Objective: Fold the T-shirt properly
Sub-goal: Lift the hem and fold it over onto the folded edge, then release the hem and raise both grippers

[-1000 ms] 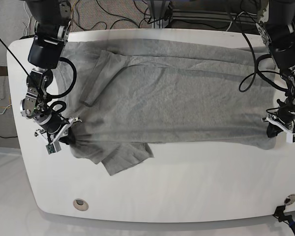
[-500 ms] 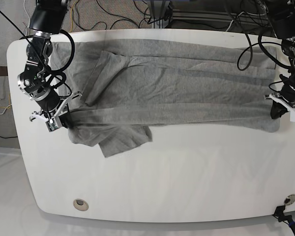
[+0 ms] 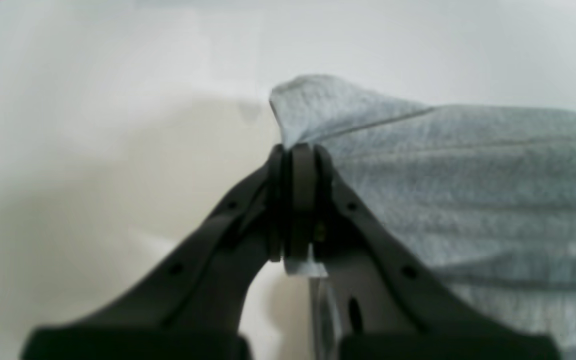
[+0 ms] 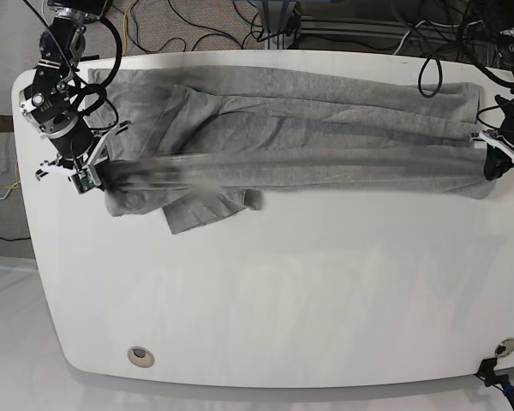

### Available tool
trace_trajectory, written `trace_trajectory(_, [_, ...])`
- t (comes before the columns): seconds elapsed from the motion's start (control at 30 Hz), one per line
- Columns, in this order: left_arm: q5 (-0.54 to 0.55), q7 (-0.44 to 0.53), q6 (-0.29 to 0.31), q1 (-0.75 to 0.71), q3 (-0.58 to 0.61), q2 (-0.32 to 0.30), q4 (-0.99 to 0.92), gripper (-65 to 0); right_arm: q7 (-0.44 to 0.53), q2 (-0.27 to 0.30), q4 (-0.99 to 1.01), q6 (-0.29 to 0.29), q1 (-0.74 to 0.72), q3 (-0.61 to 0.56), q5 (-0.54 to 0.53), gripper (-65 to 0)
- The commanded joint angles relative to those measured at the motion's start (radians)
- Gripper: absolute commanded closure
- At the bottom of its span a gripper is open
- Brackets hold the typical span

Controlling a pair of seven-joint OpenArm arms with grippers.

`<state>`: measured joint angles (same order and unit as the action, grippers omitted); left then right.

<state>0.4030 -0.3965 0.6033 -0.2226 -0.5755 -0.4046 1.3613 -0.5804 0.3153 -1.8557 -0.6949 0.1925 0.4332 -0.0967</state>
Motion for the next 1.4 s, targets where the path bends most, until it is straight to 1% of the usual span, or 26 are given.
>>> trace_trajectory(0.0, [0.009,0.024,-0.009,-0.005,-0.01,-0.021,0.036,0.0,-0.006,0.015,-0.068,0.014,0.057,0.011,0.002,0.0])
trace_trajectory(0.03, [0.009,0.024,-0.009,-0.019,-0.011,-0.021,0.043,0.0,-0.01,0.015,-0.075,0.014,0.077,0.011,0.002,0.0])
trace_trajectory(0.13, [0.009,0.024,-0.009,-0.056,-0.038,-0.021,0.065,0.0,-0.01,-0.02,-0.098,0.014,0.131,0.011,0.004,0.0])
trace_trajectory(0.27, [0.009,0.024,-0.007,-0.119,-0.07,-0.021,0.116,0.0,-0.01,-0.025,-0.112,0.014,0.204,0.011,0.004,0.0])
trace_trajectory(0.37, [0.009,0.02,0.046,-0.154,-0.096,-0.021,0.139,0.0,-0.01,-0.025,-0.12,0.014,0.249,0.011,0.004,0.0])
trace_trajectory(0.43, [0.009,-0.038,0.095,-0.157,-0.133,-0.021,0.139,0.0,-0.01,-0.025,-0.137,0.014,0.282,0.011,0.004,0.0])
trace_trajectory(0.5, [0.007,-0.109,0.095,-0.154,-0.189,-0.021,0.139,0.0,-0.01,-0.025,-0.141,0.014,0.307,0.011,0.004,0.0])
trace_trajectory(0.57, [0.004,-0.143,0.095,-0.154,-0.217,-0.021,0.139,0.0,-0.01,-0.025,-0.141,0.014,0.336,0.011,0.004,0.0])
trace_trajectory(0.73, [0.001,-0.149,0.095,-0.163,-0.22,-0.021,0.134,0.0,-0.01,-0.026,-0.141,0.014,0.388,0.009,0.004,0.0])
trace_trajectory(0.83, [0.0,-0.149,0.095,-0.179,-0.214,-0.018,0.131,0.0,-0.01,-0.028,-0.131,0.014,0.393,0.005,0.002,0.0])
trace_trajectory(0.93, [0.0,-0.15,0.095,-0.179,-0.205,-0.018,0.105,0.0,-0.01,-0.069,-0.112,0.019,0.385,0.011,0.013,0.0])
trace_trajectory(1.0, [0.0,-0.15,0.095,-0.179,-0.191,-0.021,0.086,0.0,-0.01,-0.072,-0.109,0.022,0.393,0.011,0.013,0.0])
trace_trajectory(1.03, [0.0,-0.15,0.095,-0.179,-0.191,-0.021,0.083,0.0,-0.01,-0.072,-0.109,0.022,0.394,0.011,0.013,-1.9])
trace_trajectory(1.13, [0.0,-0.15,0.095,-0.179,-0.196,-0.021,0.082,0.0,-0.01,-0.066,-0.109,0.024,0.413,0.011,0.015,-16.7])
trace_trajectory(1.17, [0.0,-0.15,0.095,-0.18,-0.197,-0.023,0.083,-3.4,-0.01,-0.064,-0.111,0.024,0.414,0.011,0.015,-22.4])
trace_trajectory(1.2, [0.0,-0.15,0.095,-0.18,-0.197,-0.023,0.086,-8.8,-0.01,-0.064,-0.111,0.024,0.414,0.013,0.015,-26.9])
trace_trajectory(1.27, [0.0,-0.15,0.095,-0.18,-0.197,-0.029,0.088,-15.8,-0.01,-0.064,-0.114,0.022,0.416,0.029,0.016,-32.2])
trace_trajectory(1.3, [0.0,-0.15,0.095,-0.18,-0.194,-0.04,0.089,-17.8,-0.01,-0.064,-0.114,0.019,0.416,0.046,0.016,-33.8])
trace_trajectory(1.37, [0.0,-0.15,0.095,-0.18,-0.192,-0.044,0.1,-17.9,-0.008,-0.064,-0.117,0.017,0.414,0.065,0.008,-33.9])
